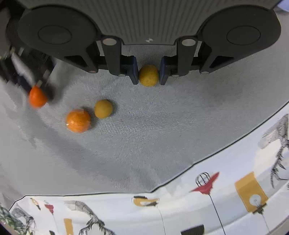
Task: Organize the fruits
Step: 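Grasp a tangerine with the right gripper while the left gripper grasps a yellow fruit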
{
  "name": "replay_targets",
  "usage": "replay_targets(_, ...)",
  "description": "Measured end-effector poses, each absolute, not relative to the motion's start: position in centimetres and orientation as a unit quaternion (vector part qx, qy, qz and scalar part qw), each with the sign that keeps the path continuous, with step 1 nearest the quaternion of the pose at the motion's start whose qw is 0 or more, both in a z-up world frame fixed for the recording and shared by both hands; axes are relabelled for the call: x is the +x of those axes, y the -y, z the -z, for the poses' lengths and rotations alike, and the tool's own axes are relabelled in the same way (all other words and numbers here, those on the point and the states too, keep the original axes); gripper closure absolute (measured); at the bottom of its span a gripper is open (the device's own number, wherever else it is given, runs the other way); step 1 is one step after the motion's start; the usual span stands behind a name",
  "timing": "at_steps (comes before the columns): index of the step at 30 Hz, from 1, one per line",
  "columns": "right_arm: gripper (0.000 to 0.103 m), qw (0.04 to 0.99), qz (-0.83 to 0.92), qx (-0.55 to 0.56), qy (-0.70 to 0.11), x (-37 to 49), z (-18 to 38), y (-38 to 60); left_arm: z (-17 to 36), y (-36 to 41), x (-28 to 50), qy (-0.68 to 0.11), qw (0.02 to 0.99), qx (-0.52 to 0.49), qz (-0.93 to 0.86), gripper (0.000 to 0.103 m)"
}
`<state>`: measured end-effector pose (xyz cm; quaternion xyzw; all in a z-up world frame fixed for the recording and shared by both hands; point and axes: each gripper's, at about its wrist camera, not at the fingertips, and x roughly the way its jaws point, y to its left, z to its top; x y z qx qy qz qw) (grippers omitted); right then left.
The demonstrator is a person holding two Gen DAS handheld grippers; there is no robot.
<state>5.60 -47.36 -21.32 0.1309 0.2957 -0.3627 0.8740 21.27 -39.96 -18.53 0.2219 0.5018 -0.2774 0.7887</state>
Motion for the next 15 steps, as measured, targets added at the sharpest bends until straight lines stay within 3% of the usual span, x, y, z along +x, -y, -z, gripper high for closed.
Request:
replay_targets(9, 0.066, 0.852, 0.421, 0.151, -0.271, 4.1, 20.8, 48.7, 10.6, 32.2, 15.2, -0.470, 0.822, 0.182, 0.263, 0.076)
replay_targets(15, 0.066, 0.892, 0.372, 0.132, -0.220, -0.3, 14.7, 43.6, 4.6, 26.7, 10.2, -0.426, 0.850, 0.197, 0.239, 0.076)
